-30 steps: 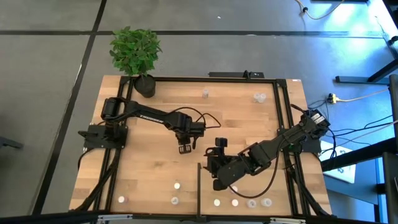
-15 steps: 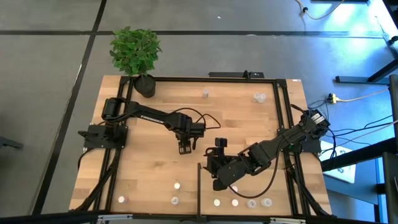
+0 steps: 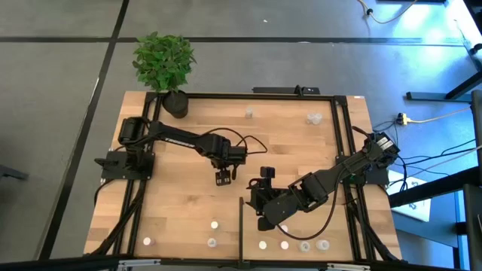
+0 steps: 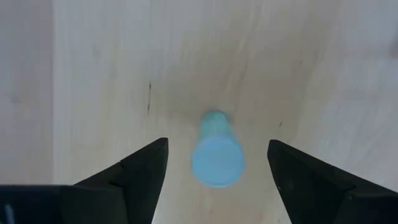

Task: Pick and place medicine bottles onto shelf by color
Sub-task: Put the left green pill bottle on the shelf aligned with the other green pill bottle

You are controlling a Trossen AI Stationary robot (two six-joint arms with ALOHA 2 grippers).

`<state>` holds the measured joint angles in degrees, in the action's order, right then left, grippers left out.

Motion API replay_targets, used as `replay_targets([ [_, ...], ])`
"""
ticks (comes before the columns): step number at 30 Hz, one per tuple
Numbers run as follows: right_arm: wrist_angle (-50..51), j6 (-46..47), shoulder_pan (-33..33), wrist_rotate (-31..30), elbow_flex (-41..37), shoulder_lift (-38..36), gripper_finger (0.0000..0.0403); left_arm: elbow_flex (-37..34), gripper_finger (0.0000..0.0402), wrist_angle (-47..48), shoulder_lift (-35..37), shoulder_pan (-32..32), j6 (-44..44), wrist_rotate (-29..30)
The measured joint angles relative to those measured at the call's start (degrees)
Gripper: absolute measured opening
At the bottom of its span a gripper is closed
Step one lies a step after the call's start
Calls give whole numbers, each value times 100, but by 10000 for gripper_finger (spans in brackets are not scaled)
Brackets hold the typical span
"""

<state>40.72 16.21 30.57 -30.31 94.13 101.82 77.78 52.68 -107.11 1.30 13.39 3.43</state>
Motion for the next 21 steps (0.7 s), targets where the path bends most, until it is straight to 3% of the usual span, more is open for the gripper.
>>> replay_targets([
  [12, -119, 1, 0, -2, 0, 0, 210, 2, 267, 192, 931, 0, 16, 72],
  [21, -193, 2, 0, -2, 0, 0, 210, 4, 267, 473, 2031, 241, 312, 897],
])
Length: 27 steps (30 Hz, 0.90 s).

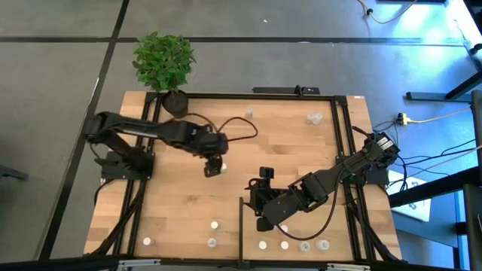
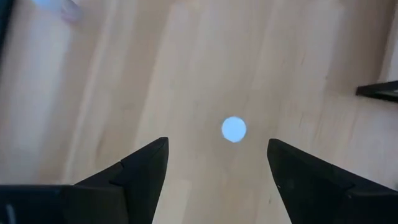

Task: Pick and place medicine bottles onto shelf by color
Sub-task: Put the left green pill bottle on the shelf aligned with the other green pill bottle

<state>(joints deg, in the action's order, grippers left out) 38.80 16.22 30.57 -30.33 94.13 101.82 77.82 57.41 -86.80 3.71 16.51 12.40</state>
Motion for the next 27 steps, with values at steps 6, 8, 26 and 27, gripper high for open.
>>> replay_targets([
  [6, -49, -1, 0, 0, 0, 0, 210, 0, 267, 131, 627, 570, 290, 746],
  [8, -47, -2, -1, 2, 0, 0, 210, 0, 267, 131, 753, 783, 338, 783],
  [26, -173, -16, -256, 38, 0, -7, 210, 0, 267, 496, 865, 2212, 1098, 1725],
  [27, -104, -82, -371, 151, 0, -26, 210, 0, 267, 509, 865, 2264, 1155, 1753],
])
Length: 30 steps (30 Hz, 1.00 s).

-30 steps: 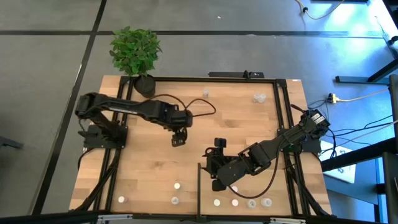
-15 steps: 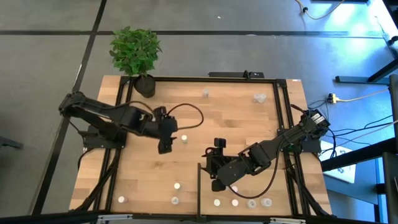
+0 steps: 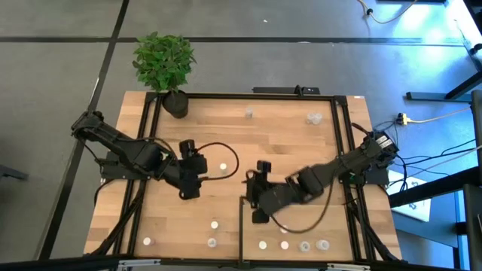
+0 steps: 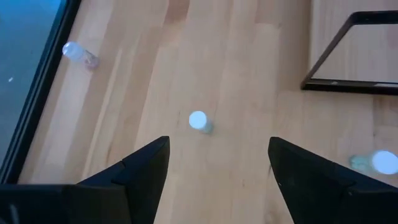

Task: Pick and place medicine bottles onto shelf by color
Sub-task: Put the left green pill bottle on the shelf aligned with the other green pill bottle

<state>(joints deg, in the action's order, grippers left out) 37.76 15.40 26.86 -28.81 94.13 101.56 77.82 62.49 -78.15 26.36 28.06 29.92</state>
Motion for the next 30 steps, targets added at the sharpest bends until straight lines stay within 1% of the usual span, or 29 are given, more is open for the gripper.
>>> replay_targets([
  [3, 52, -329, -462, 859, 0, -98, 210, 0, 267, 97, 0, 154, 211, 143],
  [7, 142, -998, -1198, 1996, 72, -124, 210, 0, 267, 390, 0, 350, 775, 341],
  [10, 148, -1145, -1812, 2615, 136, -123, 210, 0, 267, 547, 0, 503, 1178, 542],
  [11, 155, -1133, -2007, 2718, 165, -123, 210, 0, 267, 582, 0, 545, 1292, 596],
  [14, 134, -1183, -2467, 2773, 235, -125, 210, 0, 267, 602, 0, 668, 1570, 718],
  [17, 140, -1427, -2717, 2836, 233, -61, 210, 0, 267, 604, 0, 799, 1800, 897],
  [23, 29, -2047, -2664, 3060, 234, 228, 210, 0, 267, 652, 0, 1027, 2356, 1019],
  [27, -78, -2517, -2637, 3068, 232, 573, 210, 0, 267, 741, 0, 1175, 2687, 1187],
  [30, -175, -2842, -2733, 3107, 232, 799, 210, 0, 267, 831, 0, 1252, 2902, 1287],
])
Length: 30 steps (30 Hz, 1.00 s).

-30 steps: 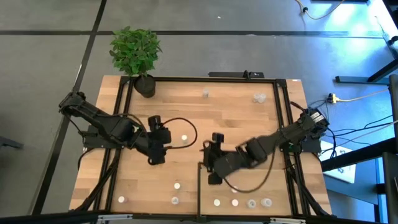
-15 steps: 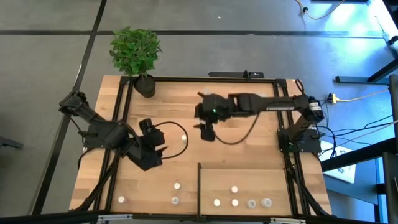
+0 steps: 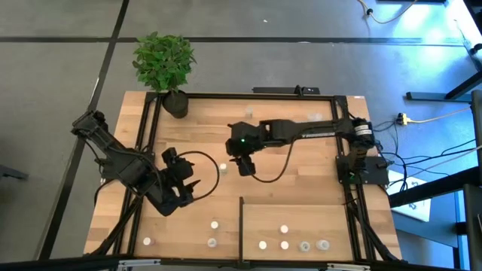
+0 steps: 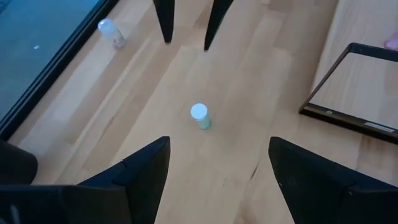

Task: Pick and place medicine bottles onto shelf by color
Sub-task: Put the left green pill bottle on the shelf aligned with the other green pill bottle

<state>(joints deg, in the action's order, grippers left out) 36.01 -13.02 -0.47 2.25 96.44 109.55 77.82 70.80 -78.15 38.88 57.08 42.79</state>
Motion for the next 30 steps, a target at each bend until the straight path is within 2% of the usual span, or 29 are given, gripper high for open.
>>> replay_targets([
  [6, -463, -551, -283, 872, -4, 285, 210, 0, 267, 110, 0, 30, 280, 3],
  [10, -721, -254, -436, 898, -3, 364, 210, 0, 267, 119, 0, 30, 282, 3],
  [13, -908, 328, -481, 875, 2, 428, 210, 0, 267, 119, -2, 26, 282, 14],
  [16, -846, 326, -465, 895, 2, 541, 210, 0, 267, 121, 0, 26, 282, 55],
  [20, -827, -325, -419, 923, -1, 702, 210, 0, 267, 125, 0, 26, 282, 146],
  [30, -937, -1412, -500, 1708, -2, 1216, 210, 0, 267, 125, 0, 26, 284, 167],
])
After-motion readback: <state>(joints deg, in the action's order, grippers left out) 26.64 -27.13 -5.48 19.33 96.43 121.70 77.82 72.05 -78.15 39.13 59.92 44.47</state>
